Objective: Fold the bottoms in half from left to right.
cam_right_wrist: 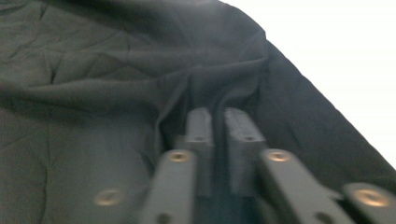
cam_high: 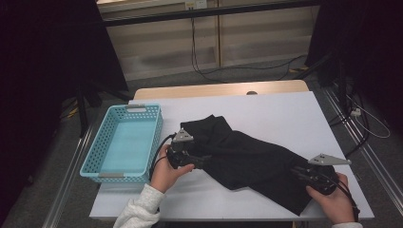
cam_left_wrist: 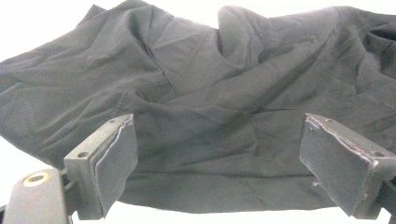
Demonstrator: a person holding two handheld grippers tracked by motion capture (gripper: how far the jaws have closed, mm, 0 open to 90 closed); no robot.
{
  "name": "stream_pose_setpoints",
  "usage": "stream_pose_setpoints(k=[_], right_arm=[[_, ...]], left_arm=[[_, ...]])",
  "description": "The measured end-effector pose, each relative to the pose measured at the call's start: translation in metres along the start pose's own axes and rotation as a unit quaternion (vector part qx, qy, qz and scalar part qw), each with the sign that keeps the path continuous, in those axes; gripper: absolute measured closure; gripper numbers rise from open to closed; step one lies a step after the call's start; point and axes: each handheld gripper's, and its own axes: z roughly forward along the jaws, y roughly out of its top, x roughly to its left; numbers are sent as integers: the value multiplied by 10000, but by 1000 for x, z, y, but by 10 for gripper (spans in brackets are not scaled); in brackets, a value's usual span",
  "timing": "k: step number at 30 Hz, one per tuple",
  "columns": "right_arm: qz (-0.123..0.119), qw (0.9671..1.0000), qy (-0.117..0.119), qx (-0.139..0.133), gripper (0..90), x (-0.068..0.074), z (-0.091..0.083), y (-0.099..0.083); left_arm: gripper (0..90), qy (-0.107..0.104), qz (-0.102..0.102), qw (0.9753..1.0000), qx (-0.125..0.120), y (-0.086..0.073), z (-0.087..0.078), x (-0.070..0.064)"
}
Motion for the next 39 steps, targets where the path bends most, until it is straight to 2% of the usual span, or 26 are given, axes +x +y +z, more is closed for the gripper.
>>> stream_pose_setpoints(k=[3,5,9,12,14,15,17,18,19,23,27,31,33,35,37,39], right_arm=[[-40,10000,22,-48,878,-3,-4,5],[-37,9998,-93,-153,878,-8,-10,9],[137,9987,-226,-426,868,-18,-23,11],[136,9979,-430,-462,864,-26,-29,9],[113,9973,-581,-437,786,-31,-30,7],[123,9967,-676,-429,810,-32,-30,5],[189,9970,-645,-395,777,-35,-30,2],[212,9970,-639,-387,723,-36,-29,2],[220,9968,-668,-387,677,-36,-29,1],[269,9949,-858,-459,612,-39,-30,2],[369,9956,-778,-359,601,-45,-32,0],[335,9966,-685,-305,587,-43,-22,-3],[243,9966,-749,-254,573,-41,-19,-2],[262,9963,-750,-332,528,-38,-17,1],[211,9967,-679,-390,490,-34,-14,6],[57,9979,-533,-373,511,-27,-7,10]], left_arm=[[121,14,-1,10000,-52,1,-2,0],[121,32,0,10000,-59,2,-4,1],[121,44,7,10000,-67,3,-5,1],[121,42,22,9999,-96,4,-5,0],[121,22,35,10000,-80,4,-5,-1],[121,31,39,10000,-82,4,-5,-1],[121,26,38,10000,-76,4,-4,0],[121,35,41,10000,-70,5,-4,0],[121,31,35,10000,-70,5,-4,-1],[121,14,19,10000,-78,4,-4,0],[121,35,18,10000,-75,3,-5,2],[121,66,4,9999,-113,3,-4,2],[122,78,28,9999,-117,3,-4,2],[124,84,23,9999,-140,4,-4,3],[126,97,-5,9999,-126,4,-4,5],[126,88,-35,9999,-131,4,-4,6]])
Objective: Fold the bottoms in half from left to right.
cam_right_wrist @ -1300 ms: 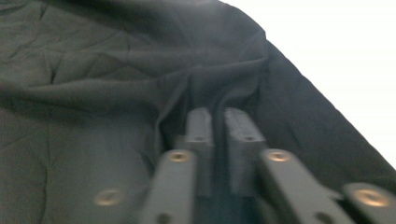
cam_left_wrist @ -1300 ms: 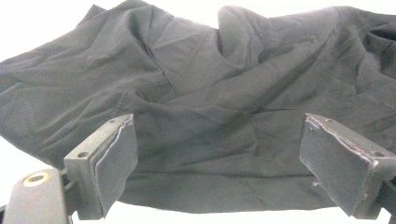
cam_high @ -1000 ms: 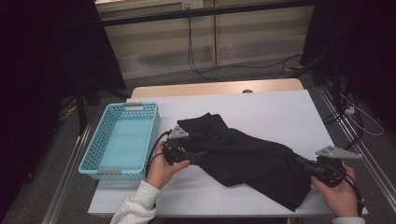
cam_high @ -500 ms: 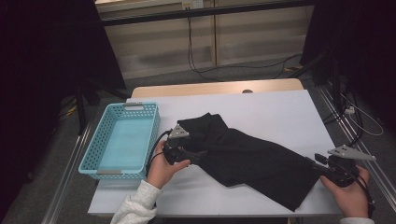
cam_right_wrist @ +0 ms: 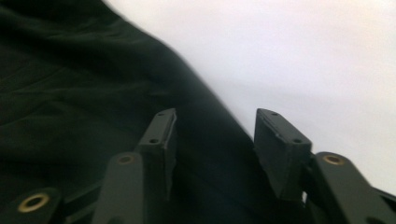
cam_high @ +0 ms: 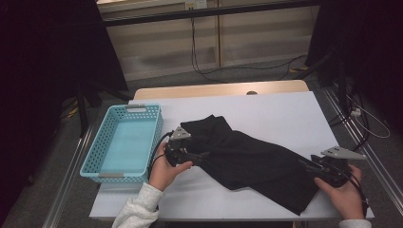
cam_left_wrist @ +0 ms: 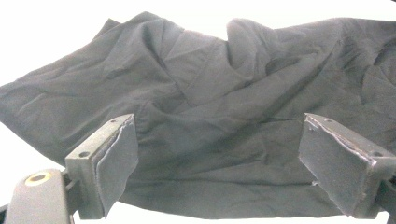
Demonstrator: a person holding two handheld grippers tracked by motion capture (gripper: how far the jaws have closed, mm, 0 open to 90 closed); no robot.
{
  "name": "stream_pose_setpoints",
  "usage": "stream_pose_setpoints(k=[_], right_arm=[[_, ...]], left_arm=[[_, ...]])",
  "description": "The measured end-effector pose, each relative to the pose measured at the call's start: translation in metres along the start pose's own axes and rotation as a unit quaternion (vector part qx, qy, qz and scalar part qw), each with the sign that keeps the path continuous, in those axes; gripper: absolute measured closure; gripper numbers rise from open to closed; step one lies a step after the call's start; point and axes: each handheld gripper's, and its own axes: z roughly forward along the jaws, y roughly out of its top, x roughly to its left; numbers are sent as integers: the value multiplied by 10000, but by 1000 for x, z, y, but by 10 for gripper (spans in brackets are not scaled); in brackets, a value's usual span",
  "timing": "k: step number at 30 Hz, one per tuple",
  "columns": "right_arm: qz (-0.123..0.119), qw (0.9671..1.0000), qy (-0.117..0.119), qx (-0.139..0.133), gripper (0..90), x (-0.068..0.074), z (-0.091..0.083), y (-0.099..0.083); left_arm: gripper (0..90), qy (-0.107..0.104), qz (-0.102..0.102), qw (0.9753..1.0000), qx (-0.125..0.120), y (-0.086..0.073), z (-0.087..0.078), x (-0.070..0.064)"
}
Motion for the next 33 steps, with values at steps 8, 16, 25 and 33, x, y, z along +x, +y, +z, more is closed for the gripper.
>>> stream_pose_setpoints(k=[8,16,25,33], right_arm=[[-255,9986,379,263,664,17,33,7],[-382,9956,815,248,900,36,45,15],[-308,9975,632,-74,560,28,23,23],[78,9997,60,-202,573,-19,-16,10]], left_arm=[[128,-1,2,10000,50,-3,3,0],[128,18,41,10000,82,-3,3,-1],[128,-14,81,9999,91,-3,5,-4],[129,9,89,9999,66,0,4,-3]])
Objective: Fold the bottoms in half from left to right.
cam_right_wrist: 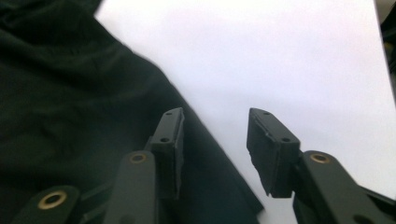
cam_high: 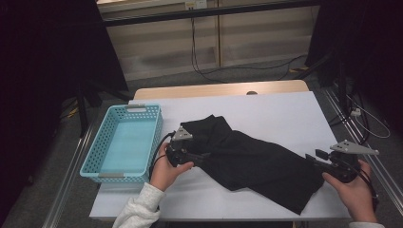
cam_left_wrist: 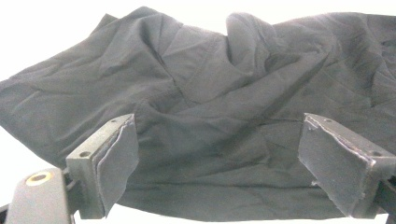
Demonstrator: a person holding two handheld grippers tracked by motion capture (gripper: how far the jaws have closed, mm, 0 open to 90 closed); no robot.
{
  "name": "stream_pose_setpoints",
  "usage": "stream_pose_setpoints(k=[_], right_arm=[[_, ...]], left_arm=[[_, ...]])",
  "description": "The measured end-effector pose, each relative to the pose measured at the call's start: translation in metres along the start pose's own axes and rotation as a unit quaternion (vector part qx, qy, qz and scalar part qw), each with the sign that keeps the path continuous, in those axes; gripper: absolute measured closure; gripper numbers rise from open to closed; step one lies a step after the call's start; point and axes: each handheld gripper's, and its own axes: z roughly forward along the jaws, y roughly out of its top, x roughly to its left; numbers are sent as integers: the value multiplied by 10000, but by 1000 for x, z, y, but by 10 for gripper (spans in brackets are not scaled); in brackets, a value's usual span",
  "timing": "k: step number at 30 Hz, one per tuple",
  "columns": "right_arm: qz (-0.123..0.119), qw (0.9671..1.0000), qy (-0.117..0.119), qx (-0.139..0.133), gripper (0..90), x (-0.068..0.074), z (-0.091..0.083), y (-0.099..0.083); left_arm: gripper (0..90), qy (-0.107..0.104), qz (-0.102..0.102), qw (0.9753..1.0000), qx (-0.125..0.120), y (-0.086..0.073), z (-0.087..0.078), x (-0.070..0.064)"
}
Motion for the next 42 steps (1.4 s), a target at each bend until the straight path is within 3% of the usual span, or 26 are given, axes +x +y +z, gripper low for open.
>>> stream_pose_setpoints(k=[7,11,14,19,20,23,25,32,35,38,42], right_arm=[[-9,9995,-58,306,631,-5,15,-17],[-105,9992,-18,397,685,-3,24,-15],[-168,9989,37,428,729,-2,33,-15],[-422,9981,79,432,889,2,36,-10],[-442,9979,172,451,894,2,36,-10],[-420,9983,149,373,894,5,33,-6],[-327,9984,337,306,899,5,32,-4],[-196,9971,718,157,900,9,43,5],[-212,9977,523,376,877,7,52,-1],[-261,9987,316,319,735,1,51,-3],[-59,9994,221,257,614,-8,47,-6]], left_arm=[[129,-31,14,10000,9,0,0,0],[129,-25,-14,10000,-20,0,-2,0],[129,-24,7,10000,-19,1,-3,0],[129,-19,4,10000,-55,2,-5,-1],[129,0,6,10000,-66,2,-5,-1],[129,-3,21,10000,-54,2,-5,-1],[129,-23,31,10000,-43,2,-5,-1],[129,-46,23,10000,-13,1,-3,-2],[129,-40,24,10000,9,0,-4,-1],[129,-20,20,10000,36,0,-5,0],[129,-46,8,10000,9,0,-5,-1]])
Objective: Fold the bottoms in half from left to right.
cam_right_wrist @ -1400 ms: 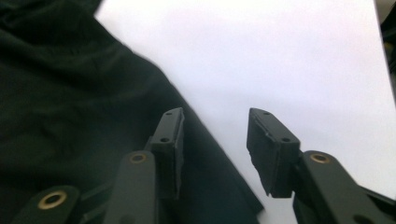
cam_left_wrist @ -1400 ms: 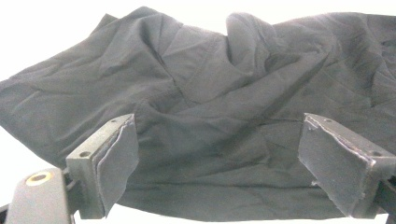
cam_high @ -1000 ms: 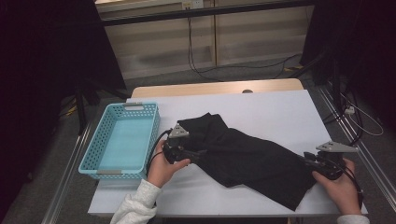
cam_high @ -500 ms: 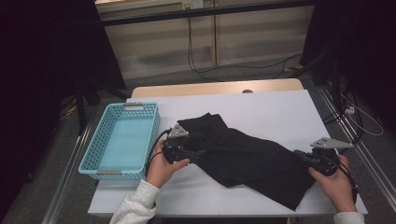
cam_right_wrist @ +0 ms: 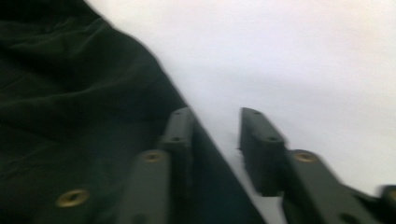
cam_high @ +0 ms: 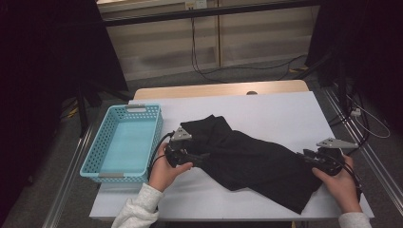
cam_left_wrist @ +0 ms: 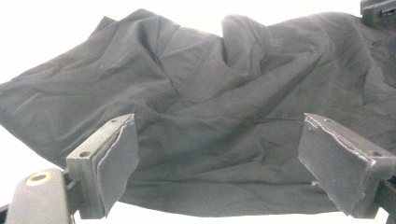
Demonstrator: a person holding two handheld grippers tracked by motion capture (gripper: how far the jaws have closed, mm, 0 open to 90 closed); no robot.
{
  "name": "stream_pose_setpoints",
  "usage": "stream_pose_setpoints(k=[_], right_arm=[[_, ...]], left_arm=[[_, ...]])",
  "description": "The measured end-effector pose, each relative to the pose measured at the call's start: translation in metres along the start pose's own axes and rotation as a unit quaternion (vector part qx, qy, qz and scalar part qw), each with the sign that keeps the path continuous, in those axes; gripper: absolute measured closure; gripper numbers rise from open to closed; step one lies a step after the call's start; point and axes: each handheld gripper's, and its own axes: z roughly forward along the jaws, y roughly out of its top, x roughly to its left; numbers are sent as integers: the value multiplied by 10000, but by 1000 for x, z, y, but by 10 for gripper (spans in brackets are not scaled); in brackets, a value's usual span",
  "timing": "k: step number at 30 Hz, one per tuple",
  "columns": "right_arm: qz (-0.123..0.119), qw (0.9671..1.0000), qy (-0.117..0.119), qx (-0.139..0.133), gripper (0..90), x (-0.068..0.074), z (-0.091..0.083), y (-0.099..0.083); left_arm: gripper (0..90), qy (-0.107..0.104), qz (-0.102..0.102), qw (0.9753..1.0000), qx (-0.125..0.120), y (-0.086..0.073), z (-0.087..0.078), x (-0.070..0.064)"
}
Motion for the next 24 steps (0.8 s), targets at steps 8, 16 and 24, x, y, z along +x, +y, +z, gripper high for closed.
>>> stream_pose_setpoints(k=[8,16,24], right_arm=[[247,9996,-113,119,538,-12,-18,-9],[275,9990,-66,342,718,-7,-28,-17],[281,9982,232,477,890,-5,-31,-16]], left_arm=[[129,25,-6,10000,-9,1,-2,2],[128,129,-52,9998,-120,3,-5,5],[123,281,-162,9993,-201,6,-13,14]])
